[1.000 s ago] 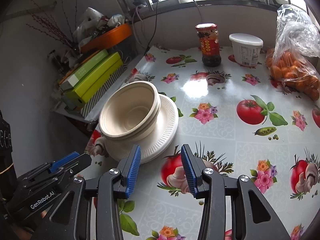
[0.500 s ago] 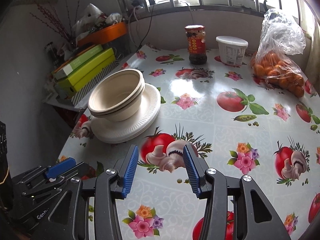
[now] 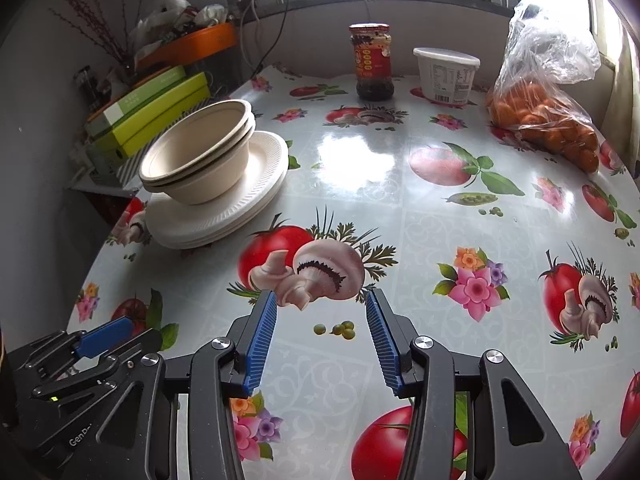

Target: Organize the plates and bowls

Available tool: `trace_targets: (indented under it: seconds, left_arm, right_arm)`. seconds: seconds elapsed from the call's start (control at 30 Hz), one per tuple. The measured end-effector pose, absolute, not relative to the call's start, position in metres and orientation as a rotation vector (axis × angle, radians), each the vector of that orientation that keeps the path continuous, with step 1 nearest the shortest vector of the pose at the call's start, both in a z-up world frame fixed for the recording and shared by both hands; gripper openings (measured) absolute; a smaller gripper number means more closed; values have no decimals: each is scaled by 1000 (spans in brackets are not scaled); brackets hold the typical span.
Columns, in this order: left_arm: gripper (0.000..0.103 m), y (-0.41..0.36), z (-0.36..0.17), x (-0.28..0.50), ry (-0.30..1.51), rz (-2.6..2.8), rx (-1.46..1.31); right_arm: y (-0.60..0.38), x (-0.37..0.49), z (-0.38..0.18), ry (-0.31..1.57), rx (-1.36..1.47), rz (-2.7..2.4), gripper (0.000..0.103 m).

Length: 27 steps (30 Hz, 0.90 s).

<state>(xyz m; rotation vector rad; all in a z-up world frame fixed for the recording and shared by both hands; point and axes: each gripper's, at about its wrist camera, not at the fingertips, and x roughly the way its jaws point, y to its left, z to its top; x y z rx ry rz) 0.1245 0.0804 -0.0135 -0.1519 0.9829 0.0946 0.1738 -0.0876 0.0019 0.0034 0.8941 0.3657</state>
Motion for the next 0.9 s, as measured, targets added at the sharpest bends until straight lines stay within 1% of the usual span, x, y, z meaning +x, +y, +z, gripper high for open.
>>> trace_targets:
  seconds: [0.23,0.6,0.73,0.9]
  left_arm:
    - [38,73,-23,127,990,101,-123]
    - [38,67,-25,126,942,125,-81]
    - [43,66,-27,127,928,127,-77]
    - [47,66,-27,127,913,125,-82]
  right_arm:
    - [-87,175,-8,914,-20,375,47]
    - [-77,172,-19,927,-78,383,48]
    - [-74,171,-21,917,-107,384,52]
    - [-72,171,-22,902,-129,385,55]
